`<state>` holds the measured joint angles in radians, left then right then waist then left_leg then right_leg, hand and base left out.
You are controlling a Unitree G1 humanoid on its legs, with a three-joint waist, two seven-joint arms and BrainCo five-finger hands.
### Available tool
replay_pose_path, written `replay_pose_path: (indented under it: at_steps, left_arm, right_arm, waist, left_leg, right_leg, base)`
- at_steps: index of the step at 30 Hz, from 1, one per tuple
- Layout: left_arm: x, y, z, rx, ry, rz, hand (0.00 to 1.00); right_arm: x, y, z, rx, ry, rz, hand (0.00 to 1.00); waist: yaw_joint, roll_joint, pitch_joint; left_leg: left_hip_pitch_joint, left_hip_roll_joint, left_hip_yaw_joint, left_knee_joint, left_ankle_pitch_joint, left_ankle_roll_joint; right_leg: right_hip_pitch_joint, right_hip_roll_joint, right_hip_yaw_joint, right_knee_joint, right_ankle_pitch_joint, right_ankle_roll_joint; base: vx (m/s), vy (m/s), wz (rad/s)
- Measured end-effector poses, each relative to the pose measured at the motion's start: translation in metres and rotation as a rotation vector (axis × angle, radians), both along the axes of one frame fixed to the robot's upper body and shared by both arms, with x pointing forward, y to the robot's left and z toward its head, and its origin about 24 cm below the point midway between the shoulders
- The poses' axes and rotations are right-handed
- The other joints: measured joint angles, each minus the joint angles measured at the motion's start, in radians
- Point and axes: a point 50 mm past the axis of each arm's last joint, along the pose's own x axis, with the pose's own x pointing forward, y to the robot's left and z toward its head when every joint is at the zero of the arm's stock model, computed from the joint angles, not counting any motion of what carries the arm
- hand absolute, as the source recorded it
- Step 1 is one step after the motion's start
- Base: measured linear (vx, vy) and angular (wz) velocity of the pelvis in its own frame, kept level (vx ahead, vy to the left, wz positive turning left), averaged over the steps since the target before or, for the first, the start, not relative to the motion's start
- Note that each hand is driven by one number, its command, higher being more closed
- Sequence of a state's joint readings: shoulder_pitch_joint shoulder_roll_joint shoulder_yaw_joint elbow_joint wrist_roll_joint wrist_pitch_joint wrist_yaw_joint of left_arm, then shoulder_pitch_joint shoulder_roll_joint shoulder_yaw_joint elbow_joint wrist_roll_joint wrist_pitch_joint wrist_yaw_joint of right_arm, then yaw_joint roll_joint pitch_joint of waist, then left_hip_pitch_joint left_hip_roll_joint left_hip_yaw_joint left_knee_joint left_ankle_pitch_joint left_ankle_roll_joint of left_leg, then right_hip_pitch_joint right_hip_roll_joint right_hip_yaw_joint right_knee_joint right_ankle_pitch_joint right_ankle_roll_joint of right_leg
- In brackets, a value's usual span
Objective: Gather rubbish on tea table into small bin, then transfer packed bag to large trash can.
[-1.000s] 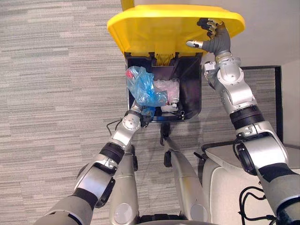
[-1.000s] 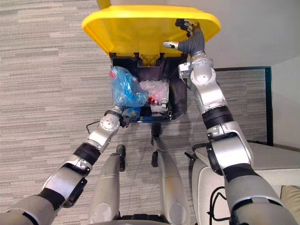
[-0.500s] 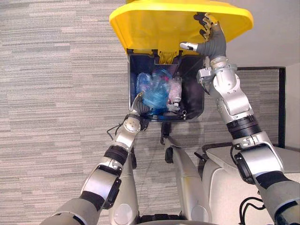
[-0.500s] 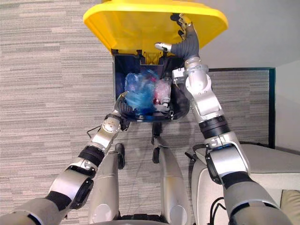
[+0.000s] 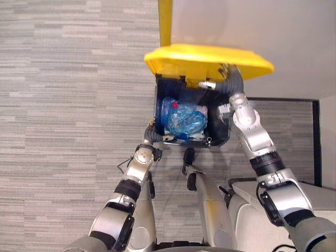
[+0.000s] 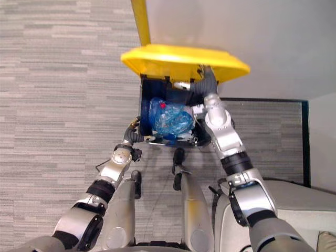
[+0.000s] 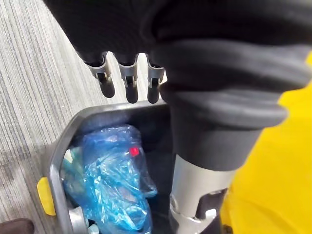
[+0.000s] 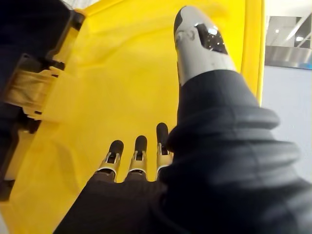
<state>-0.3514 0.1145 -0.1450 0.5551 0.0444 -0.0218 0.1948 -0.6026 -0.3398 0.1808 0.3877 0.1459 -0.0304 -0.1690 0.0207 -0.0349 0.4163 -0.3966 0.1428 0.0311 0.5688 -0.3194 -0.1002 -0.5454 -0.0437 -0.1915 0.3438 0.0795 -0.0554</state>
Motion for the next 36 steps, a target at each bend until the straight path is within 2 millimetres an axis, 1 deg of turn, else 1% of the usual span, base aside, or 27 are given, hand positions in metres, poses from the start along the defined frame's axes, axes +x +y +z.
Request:
replay_pose_path:
  at_steps: [3,4,5,6,7,9,11,12,14,15,17,19,20,21,22,23,24,25,26,27,28,29,30,31,32,34,36]
  left_arm:
    - [-0.031,0.015,-0.023,-0.073,0.051,0.048,0.0]
    - [-0.037,0.019,-0.028,-0.084,0.065,0.061,0.0]
    - [-0.05,0.025,-0.037,-0.106,0.1,0.079,0.0]
    - [-0.057,0.029,-0.044,-0.11,0.124,0.098,0.0]
    - [-0.069,0.035,-0.053,-0.119,0.162,0.118,0.0]
    - [-0.087,0.044,-0.066,-0.13,0.22,0.148,0.0]
    - [-0.105,0.055,-0.078,-0.13,0.275,0.189,0.0]
    - [-0.111,0.058,-0.081,-0.129,0.291,0.206,0.0]
    - [-0.13,0.072,-0.096,-0.116,0.371,0.272,0.0]
    - [-0.147,0.084,-0.107,-0.1,0.437,0.321,0.0]
    - [-0.16,0.09,-0.115,-0.074,0.494,0.34,0.0]
    - [-0.167,0.091,-0.12,-0.067,0.527,0.345,0.0]
    - [-0.17,0.09,-0.122,-0.068,0.536,0.351,0.0]
    - [-0.173,0.089,-0.124,-0.081,0.545,0.366,0.0]
    - [-0.174,0.088,-0.125,-0.087,0.553,0.37,0.0]
    - [-0.175,0.088,-0.126,-0.087,0.564,0.372,0.0]
    - [-0.177,0.087,-0.127,-0.086,0.571,0.373,0.0]
    - [-0.179,0.088,-0.128,-0.085,0.576,0.375,0.0]
    - [-0.181,0.088,-0.128,-0.083,0.58,0.376,0.0]
    - [-0.18,0.087,-0.128,-0.087,0.579,0.376,0.0]
    - [-0.179,0.086,-0.128,-0.093,0.574,0.376,0.0]
    - [-0.177,0.084,-0.127,-0.1,0.57,0.375,0.0]
    - [-0.175,0.079,-0.128,-0.116,0.568,0.373,0.0]
    - [-0.172,0.068,-0.129,-0.149,0.569,0.367,0.0]
    - [-0.167,0.058,-0.13,-0.179,0.565,0.359,0.0]
    - [-0.162,0.052,-0.128,-0.207,0.549,0.357,0.0]
    - [-0.164,0.054,-0.129,-0.209,0.552,0.368,0.0]
  right_arm:
    - [-0.018,-0.025,-0.046,0.034,0.139,-0.093,0.0]
    - [-0.022,-0.028,-0.055,0.039,0.163,-0.105,0.0]
    - [-0.032,-0.034,-0.07,0.052,0.21,-0.131,0.0]
    - [-0.036,-0.036,-0.078,0.063,0.232,-0.143,0.0]
    - [-0.046,-0.039,-0.093,0.075,0.276,-0.163,0.0]
    - [-0.063,-0.044,-0.115,0.087,0.344,-0.191,0.0]
    - [-0.078,-0.044,-0.133,0.083,0.406,-0.21,0.0]
    - [-0.081,-0.044,-0.136,0.086,0.419,-0.209,0.0]
    - [-0.092,-0.041,-0.149,0.078,0.466,-0.204,0.0]
    - [-0.1,-0.036,-0.158,0.086,0.499,-0.196,0.0]
    - [-0.108,-0.034,-0.167,0.079,0.533,-0.196,0.0]
    - [-0.119,-0.036,-0.177,0.078,0.576,-0.214,0.0]
    - [-0.128,-0.037,-0.185,0.08,0.611,-0.225,0.0]
    - [-0.135,-0.037,-0.192,0.085,0.643,-0.231,0.0]
    - [-0.138,-0.036,-0.195,0.095,0.656,-0.238,0.0]
    - [-0.153,-0.038,-0.206,0.14,0.698,-0.288,0.0]
    - [-0.17,-0.038,-0.217,0.174,0.75,-0.331,0.0]
    - [-0.178,-0.038,-0.223,0.183,0.78,-0.347,0.0]
    - [-0.194,-0.037,-0.234,0.196,0.838,-0.37,0.0]
    - [-0.204,-0.038,-0.239,0.212,0.871,-0.4,0.0]
    - [-0.206,-0.039,-0.241,0.215,0.882,-0.417,0.0]
    - [-0.209,-0.042,-0.242,0.215,0.89,-0.435,0.0]
    - [-0.212,-0.047,-0.244,0.223,0.901,-0.465,0.0]
    - [-0.217,-0.053,-0.248,0.226,0.919,-0.496,0.0]
    - [-0.216,-0.058,-0.251,0.222,0.939,-0.514,0.0]
    - [-0.228,-0.064,-0.26,0.205,1.003,-0.546,0.0]
    - [-0.232,-0.068,-0.262,0.213,1.014,-0.571,0.0]
  waist:
    - [0.017,0.021,-0.042]
    - [0.019,0.025,-0.048]
    - [0.019,0.03,-0.064]
    - [0.019,0.031,-0.075]
    - [0.018,0.032,-0.094]
    - [0.015,0.033,-0.099]
    - [0.02,0.026,-0.122]
    - [0.019,0.024,-0.127]
    - [0.021,0.015,-0.137]
    - [0.022,0.001,-0.144]
    - [0.022,-0.013,-0.145]
    - [0.02,-0.017,-0.147]
    - [0.02,-0.026,-0.146]
    - [0.024,-0.025,-0.153]
    - [0.024,-0.016,-0.148]
    - [0.021,-0.037,-0.157]
    - [0.022,-0.032,-0.161]
    - [0.024,-0.038,-0.171]
    - [0.023,-0.058,-0.186]
    - [0.025,-0.074,-0.198]
    - [0.025,-0.083,-0.204]
    - [0.025,-0.096,-0.214]
    - [0.029,-0.085,-0.229]
    - [0.046,-0.08,-0.251]
    - [0.041,-0.054,-0.251]
    - [0.039,-0.034,-0.261]
    - [0.039,-0.019,-0.271]
  left_leg:
    - [0.068,-0.007,0.0,-0.051,0.008,-0.002]
    - [0.079,-0.008,0.0,-0.063,0.012,-0.001]
    - [0.107,-0.011,-0.001,-0.087,0.018,0.0]
    - [0.118,-0.013,-0.002,-0.1,0.021,0.001]
    - [0.142,-0.018,-0.009,-0.125,0.032,-0.001]
    - [0.188,-0.022,-0.028,-0.154,0.046,0.001]
    - [0.209,-0.022,-0.031,-0.158,0.046,0.001]
    - [0.215,-0.022,-0.03,-0.159,0.047,0.003]
    - [0.246,-0.024,-0.024,-0.159,0.047,0.004]
    - [0.261,-0.024,-0.012,-0.146,0.042,0.01]
    - [0.265,-0.024,0.004,-0.124,0.036,0.018]
    - [0.248,-0.026,0.01,-0.077,0.022,0.029]
    - [0.236,-0.024,0.026,-0.046,0.015,0.041]
    - [0.226,0.006,0.06,-0.055,0.028,0.054]
    - [0.219,0.008,0.071,-0.057,0.036,0.055]
    - [0.224,0.01,0.08,-0.069,0.051,0.059]
    - [0.235,0.014,0.084,-0.08,0.055,0.061]
    - [0.233,0.017,0.085,-0.084,0.06,0.057]
    - [0.23,0.02,0.094,-0.099,0.076,0.046]
    - [0.218,0.025,0.102,-0.108,0.089,0.033]
    - [0.207,0.03,0.106,-0.112,0.095,0.023]
    - [0.196,0.034,0.108,-0.121,0.103,0.011]
    - [0.191,0.039,0.12,-0.154,0.121,-0.005]
    - [0.182,0.044,0.145,-0.206,0.162,-0.013]
    - [0.187,0.051,0.139,-0.248,0.196,-0.02]
    - [0.228,0.049,0.137,-0.331,0.252,-0.033]
    - [0.253,0.049,0.133,-0.382,0.281,-0.034]
  right_leg:
    - [0.058,0.001,0.002,-0.026,-0.004,0.006]
    - [0.072,0.001,0.002,-0.031,-0.005,0.008]
    - [0.094,-0.001,0.0,-0.038,-0.01,0.015]
    - [0.103,-0.003,-0.001,-0.04,-0.013,0.018]
    - [0.123,-0.007,-0.007,-0.052,-0.014,0.019]
    - [0.176,-0.011,-0.027,-0.068,-0.017,0.025]
    - [0.198,-0.012,-0.029,-0.068,-0.024,0.033]
    - [0.204,-0.012,-0.029,-0.068,-0.024,0.033]
    - [0.231,-0.013,-0.023,-0.067,-0.025,0.035]
    - [0.242,-0.011,-0.011,-0.064,-0.024,0.037]
    - [0.246,-0.011,0.004,-0.058,-0.017,0.047]
    - [0.241,-0.011,0.018,-0.051,-0.006,0.06]
    - [0.236,-0.011,0.038,-0.066,0.006,0.091]
    - [0.22,-0.006,0.044,-0.038,-0.005,0.141]
    - [0.183,-0.016,0.037,0.082,-0.052,0.109]
    - [0.151,-0.053,0.026,0.35,-0.145,0.064]
    - [0.16,-0.075,0.036,0.497,-0.192,0.068]
    - [0.175,-0.084,0.048,0.551,-0.206,0.075]
    - [0.229,-0.101,0.086,0.597,-0.232,0.092]
    - [0.283,-0.104,0.111,0.543,-0.29,0.129]
    - [0.305,-0.094,0.105,0.479,-0.328,0.146]
    - [0.324,-0.089,0.092,0.421,-0.358,0.146]
    - [0.358,-0.068,0.079,0.294,-0.396,0.135]
    - [0.374,-0.048,0.085,0.157,-0.42,0.089]
    - [0.373,-0.03,0.084,0.125,-0.39,0.082]
    - [0.388,-0.022,0.074,0.094,-0.371,0.073]
    - [0.408,-0.013,0.066,0.06,-0.355,0.071]
  base:
    - [0.06,0.02,0.0]
    - [0.06,0.007,0.05]
    - [0.04,0.0,0.1]
    - [0.07,-0.003,0.16]
    - [0.08,-0.005,0.19]
    - [0.07,-0.011,0.28]
    - [0.02,-0.009,0.14]
    - [0.0,0.0,0.0]
    - [-0.01,0.009,-0.07]
    - [-0.04,0.019,-0.17]
    - [-0.09,0.028,-0.23]
    - [-0.17,0.075,-0.23]
    - [-0.27,0.074,-0.46]
    - [-0.27,0.047,-0.52]
    - [-0.27,0.018,-0.48]
    - [-0.21,0.022,-0.34]
    - [-0.16,0.004,-0.28]
    - [-0.12,-0.069,-0.26]
    - [-0.13,-0.142,-0.28]
    - [-0.14,-0.172,-0.33]
    - [-0.21,-0.23,-0.31]
    - [-0.15,-0.153,-0.35]
    - [-0.13,-0.212,-0.64]
    - [-0.06,-0.137,-0.67]
    - [-0.07,-0.154,-0.5]
    - [-0.03,-0.084,0.04]
    - [0.01,-0.055,0.08]
